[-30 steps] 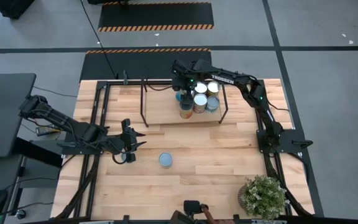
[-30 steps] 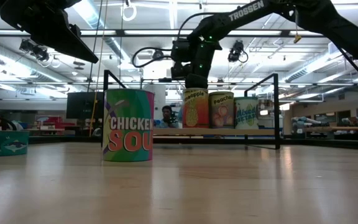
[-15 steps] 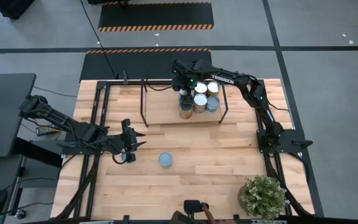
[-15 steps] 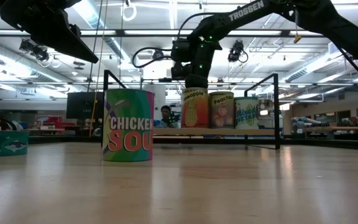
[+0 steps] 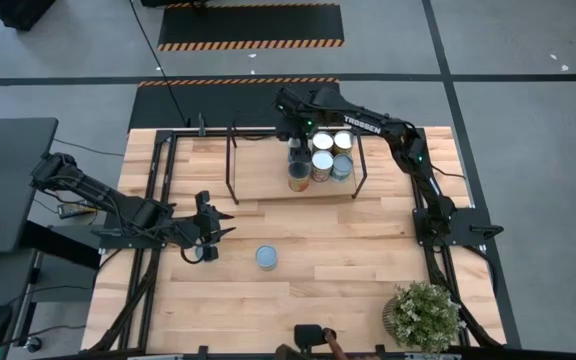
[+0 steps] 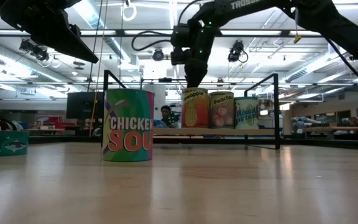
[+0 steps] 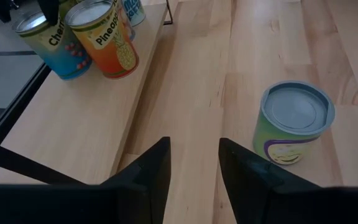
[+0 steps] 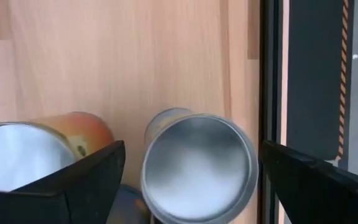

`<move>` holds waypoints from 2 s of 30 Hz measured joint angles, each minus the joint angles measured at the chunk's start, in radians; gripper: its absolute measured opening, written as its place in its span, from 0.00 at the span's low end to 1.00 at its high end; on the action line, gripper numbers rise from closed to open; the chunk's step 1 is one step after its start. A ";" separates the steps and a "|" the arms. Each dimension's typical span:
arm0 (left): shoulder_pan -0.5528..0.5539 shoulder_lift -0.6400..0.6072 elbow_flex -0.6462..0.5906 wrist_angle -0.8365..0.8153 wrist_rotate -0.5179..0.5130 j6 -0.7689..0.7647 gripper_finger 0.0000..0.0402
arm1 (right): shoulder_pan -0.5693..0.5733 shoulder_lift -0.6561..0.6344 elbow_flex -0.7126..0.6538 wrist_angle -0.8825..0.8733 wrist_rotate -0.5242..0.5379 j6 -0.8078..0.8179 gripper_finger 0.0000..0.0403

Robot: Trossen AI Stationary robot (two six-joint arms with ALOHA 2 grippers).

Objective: Pick and place cans onto a shelf
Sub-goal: Put the canned cherries on the shelf, then adjust the canned pineapple on the shelf

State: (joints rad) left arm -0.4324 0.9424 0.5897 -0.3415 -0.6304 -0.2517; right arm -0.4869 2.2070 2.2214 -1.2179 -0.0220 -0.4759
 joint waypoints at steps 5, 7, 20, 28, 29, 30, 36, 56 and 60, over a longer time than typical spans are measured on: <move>0.000 0.000 0.000 0.000 0.000 0.000 0.35 | 0.001 0.000 0.047 -0.022 0.000 0.002 0.95; 0.000 0.000 0.000 0.000 0.000 -0.007 0.35 | 0.000 0.000 0.072 -0.031 0.003 0.002 0.95; 0.000 0.000 0.000 0.000 0.000 -0.031 0.35 | -0.081 0.000 0.088 0.144 0.182 0.008 0.95; 0.000 0.000 0.000 0.000 0.000 -0.033 0.35 | -0.123 0.000 0.066 0.152 0.147 0.014 0.95; 0.000 0.000 0.000 0.000 0.000 -0.033 0.35 | -0.123 0.000 0.052 0.152 0.144 0.013 0.95; 0.000 0.000 0.000 0.000 0.000 -0.033 0.35 | -0.122 0.000 0.034 0.156 0.141 0.013 0.95; 0.000 0.000 0.000 0.000 0.000 -0.034 0.35 | -0.117 0.002 -0.057 0.219 0.156 0.007 0.95; 0.000 0.000 0.000 0.000 0.019 -0.034 0.35 | -0.064 0.001 0.022 0.133 0.217 -0.023 0.95; 0.000 0.000 0.000 0.000 0.019 -0.034 0.35 | -0.011 -0.002 0.054 0.132 0.134 -0.014 0.95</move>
State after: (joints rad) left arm -0.4324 0.9424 0.5896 -0.3416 -0.6112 -0.2856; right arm -0.4983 2.2047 2.2757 -1.0855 0.1118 -0.4901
